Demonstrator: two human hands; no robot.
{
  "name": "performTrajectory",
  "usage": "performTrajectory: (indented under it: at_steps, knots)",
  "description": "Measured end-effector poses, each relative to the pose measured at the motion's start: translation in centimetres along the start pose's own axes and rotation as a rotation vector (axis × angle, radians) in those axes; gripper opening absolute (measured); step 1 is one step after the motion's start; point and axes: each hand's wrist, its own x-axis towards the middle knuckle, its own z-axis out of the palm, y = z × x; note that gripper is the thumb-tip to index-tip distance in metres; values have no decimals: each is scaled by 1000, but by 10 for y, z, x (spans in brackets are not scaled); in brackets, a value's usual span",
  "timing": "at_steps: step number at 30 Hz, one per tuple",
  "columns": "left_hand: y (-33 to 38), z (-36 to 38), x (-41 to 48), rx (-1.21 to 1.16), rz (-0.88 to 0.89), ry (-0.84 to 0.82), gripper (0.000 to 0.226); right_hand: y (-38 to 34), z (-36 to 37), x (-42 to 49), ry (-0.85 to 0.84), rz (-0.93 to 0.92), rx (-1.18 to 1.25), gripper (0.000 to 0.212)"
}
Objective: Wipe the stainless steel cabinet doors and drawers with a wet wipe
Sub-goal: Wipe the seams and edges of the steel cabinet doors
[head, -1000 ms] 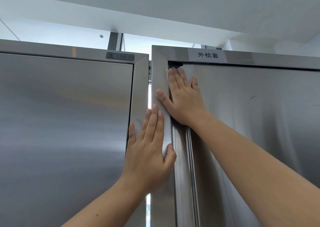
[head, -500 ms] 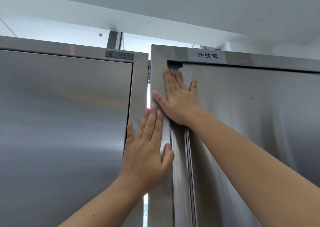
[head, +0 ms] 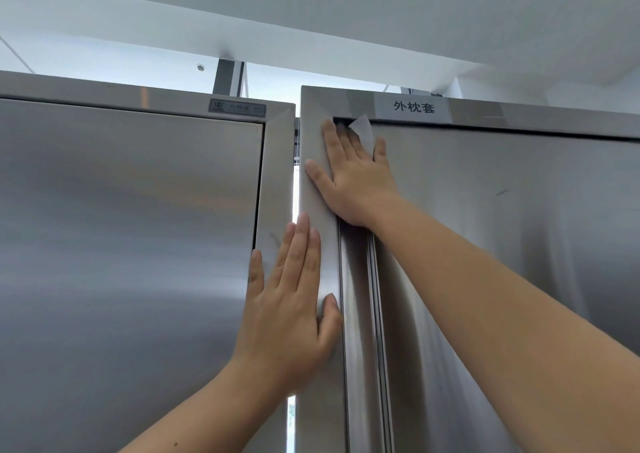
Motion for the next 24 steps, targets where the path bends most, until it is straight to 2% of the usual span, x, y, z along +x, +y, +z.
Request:
performTrajectory:
  at_steps: [7,15,24]
  knots:
    - [-5,-1,-4,107,63,15,67,0,7,-19,16,-43,0,70]
    - [-8,-3,-6,102,82,1,67,2,-7,-10,23,-142,-272,79]
    - [-7,-4,-6,97,89,10,68,8,-7,-7,-42,-169,-168,81]
